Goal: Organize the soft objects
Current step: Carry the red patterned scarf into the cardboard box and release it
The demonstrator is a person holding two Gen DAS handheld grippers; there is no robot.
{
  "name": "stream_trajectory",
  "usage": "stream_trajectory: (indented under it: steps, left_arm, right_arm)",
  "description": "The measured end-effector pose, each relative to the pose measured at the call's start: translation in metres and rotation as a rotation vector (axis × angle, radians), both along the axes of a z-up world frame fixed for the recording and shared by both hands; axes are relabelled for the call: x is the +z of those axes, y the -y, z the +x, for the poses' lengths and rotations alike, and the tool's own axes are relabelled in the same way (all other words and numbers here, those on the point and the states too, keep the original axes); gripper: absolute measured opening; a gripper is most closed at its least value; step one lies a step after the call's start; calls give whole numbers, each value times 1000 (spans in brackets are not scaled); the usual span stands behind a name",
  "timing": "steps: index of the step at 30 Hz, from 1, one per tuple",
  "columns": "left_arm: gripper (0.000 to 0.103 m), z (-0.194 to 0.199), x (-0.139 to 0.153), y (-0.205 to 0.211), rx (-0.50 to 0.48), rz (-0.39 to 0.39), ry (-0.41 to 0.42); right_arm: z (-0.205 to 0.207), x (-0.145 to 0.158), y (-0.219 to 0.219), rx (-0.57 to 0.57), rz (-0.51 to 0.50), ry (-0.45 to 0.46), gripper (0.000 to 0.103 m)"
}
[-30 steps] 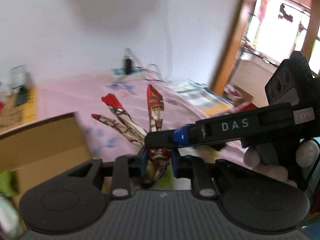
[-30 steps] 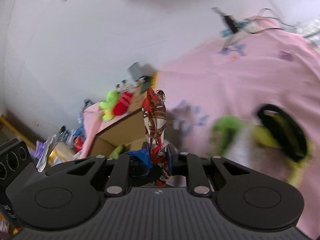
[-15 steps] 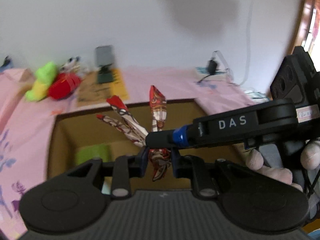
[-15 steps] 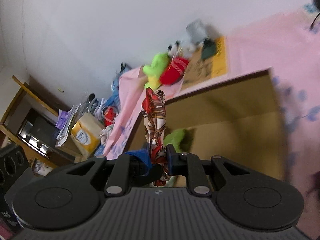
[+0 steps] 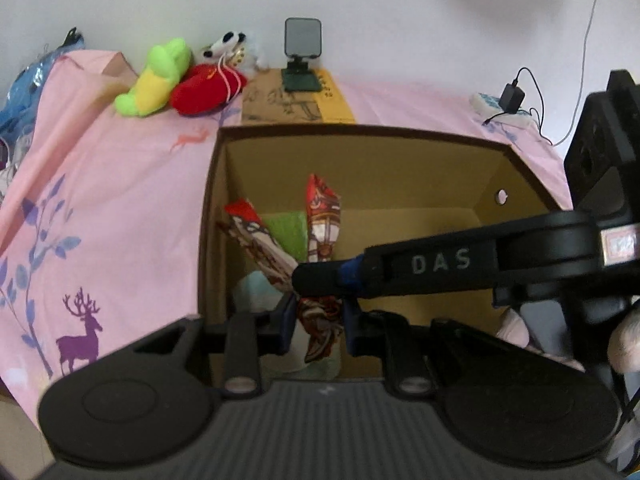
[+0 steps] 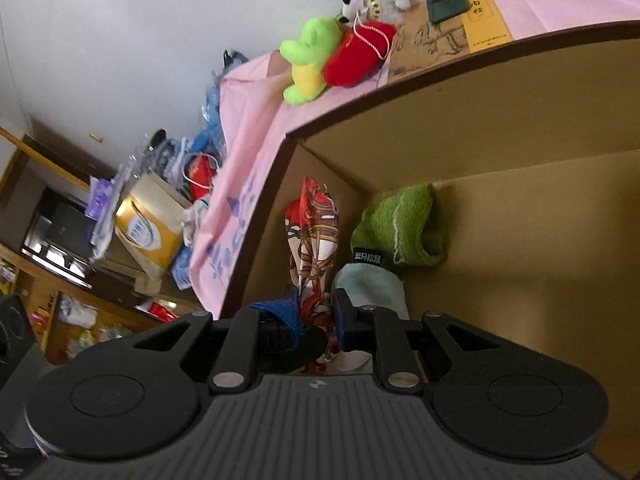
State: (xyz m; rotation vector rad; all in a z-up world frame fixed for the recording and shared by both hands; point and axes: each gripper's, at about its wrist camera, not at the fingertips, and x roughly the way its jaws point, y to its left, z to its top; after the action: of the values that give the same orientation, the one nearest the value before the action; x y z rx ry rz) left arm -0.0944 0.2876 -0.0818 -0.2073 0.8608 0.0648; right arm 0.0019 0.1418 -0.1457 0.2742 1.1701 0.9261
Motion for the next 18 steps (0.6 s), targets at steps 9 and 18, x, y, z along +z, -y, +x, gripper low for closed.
stream_trajectory:
  steps: [9, 18]
  left_arm:
    - [34, 3, -8, 3, 3, 46, -39]
    - [53, 4, -3, 15, 18, 139, -56]
  right_arm:
    - [-3, -5, -7, 10, -76, 73, 0]
    - [-4, -2, -1, -9, -81, 80, 6]
